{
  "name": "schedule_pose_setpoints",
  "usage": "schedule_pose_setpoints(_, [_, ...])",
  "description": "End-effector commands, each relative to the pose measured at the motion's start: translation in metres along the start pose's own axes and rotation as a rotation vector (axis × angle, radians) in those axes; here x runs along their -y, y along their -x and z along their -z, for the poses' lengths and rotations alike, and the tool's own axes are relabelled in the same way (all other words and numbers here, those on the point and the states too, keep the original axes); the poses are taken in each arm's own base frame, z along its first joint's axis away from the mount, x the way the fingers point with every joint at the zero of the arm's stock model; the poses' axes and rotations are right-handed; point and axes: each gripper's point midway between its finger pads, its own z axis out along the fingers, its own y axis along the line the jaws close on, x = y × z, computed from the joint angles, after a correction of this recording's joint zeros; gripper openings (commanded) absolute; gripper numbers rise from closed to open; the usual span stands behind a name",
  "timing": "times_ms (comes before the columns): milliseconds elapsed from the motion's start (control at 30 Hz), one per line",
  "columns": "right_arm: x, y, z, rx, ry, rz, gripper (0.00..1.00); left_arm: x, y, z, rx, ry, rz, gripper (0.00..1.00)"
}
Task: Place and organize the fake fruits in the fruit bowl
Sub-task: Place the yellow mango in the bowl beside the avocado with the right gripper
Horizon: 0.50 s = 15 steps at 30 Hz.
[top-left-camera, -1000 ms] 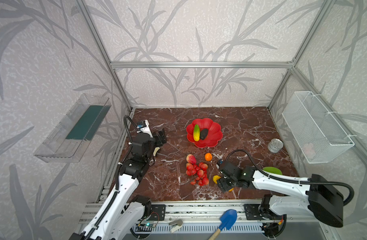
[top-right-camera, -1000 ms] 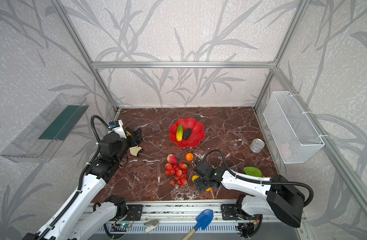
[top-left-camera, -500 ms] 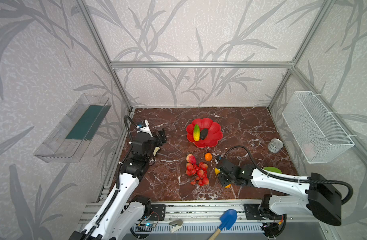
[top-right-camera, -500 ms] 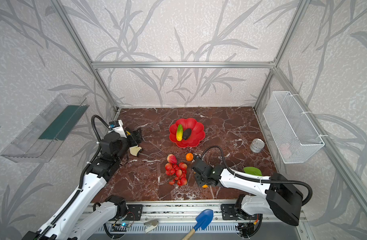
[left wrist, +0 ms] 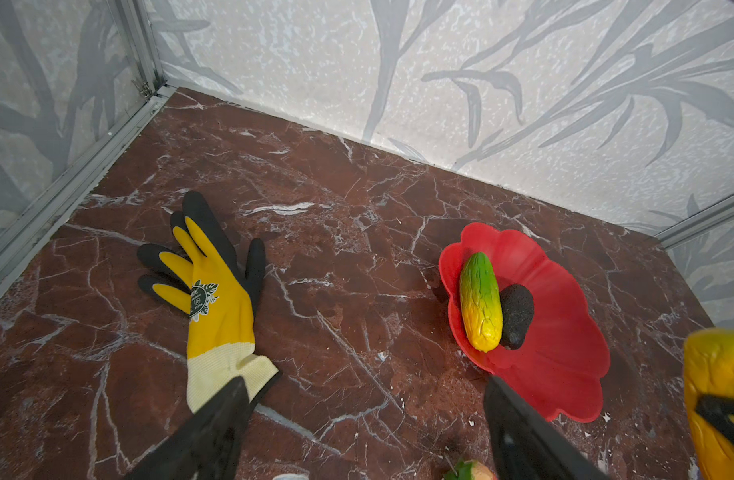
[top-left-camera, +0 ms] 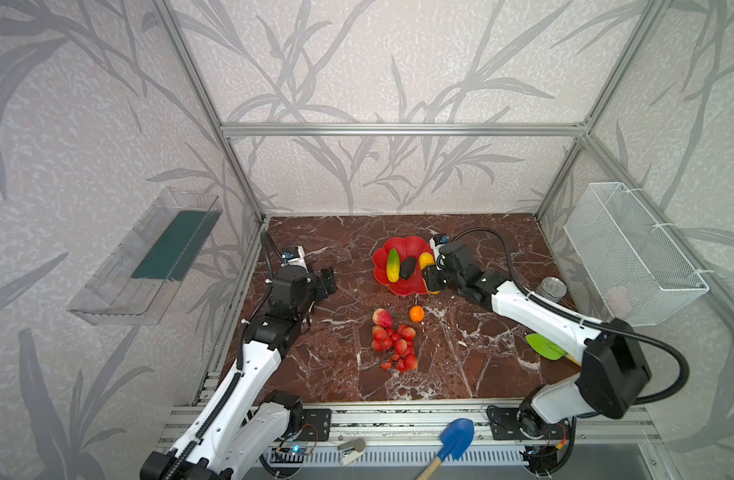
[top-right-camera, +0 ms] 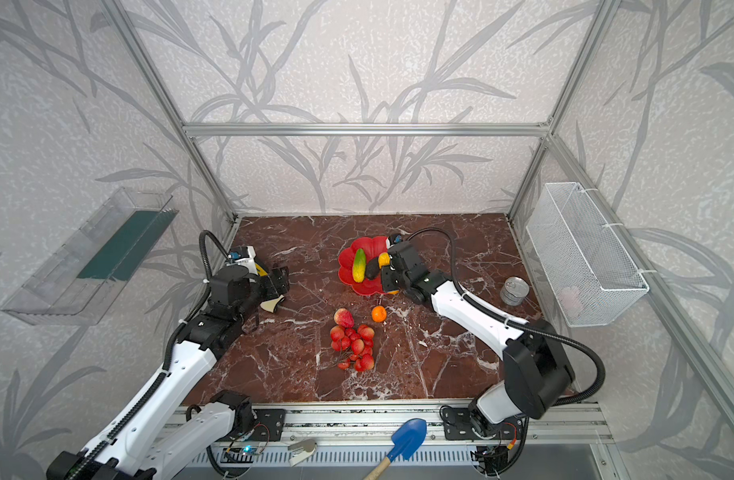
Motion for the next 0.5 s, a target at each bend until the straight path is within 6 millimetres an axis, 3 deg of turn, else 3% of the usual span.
schedule_pose_setpoints(0, [0.004,0.015,-0.022,0.019,0.02,0.011,0.41,-0.005,-0.007,0.01,-0.036,0.012,-0.036,0.89])
schedule_pose_setpoints(267, [0.026,0.008,-0.095,-0.066,-0.036,-0.021,0.42,-0.009,-0.016,0.018,-0.061,0.012,-0.098,0.89])
schedule_pose_setpoints(467, [0.037,0.005,-0.12,-0.097,-0.065,-0.062,0.48,-0.004,-0.021,0.014,-0.083,-0.012,-0.105,0.89])
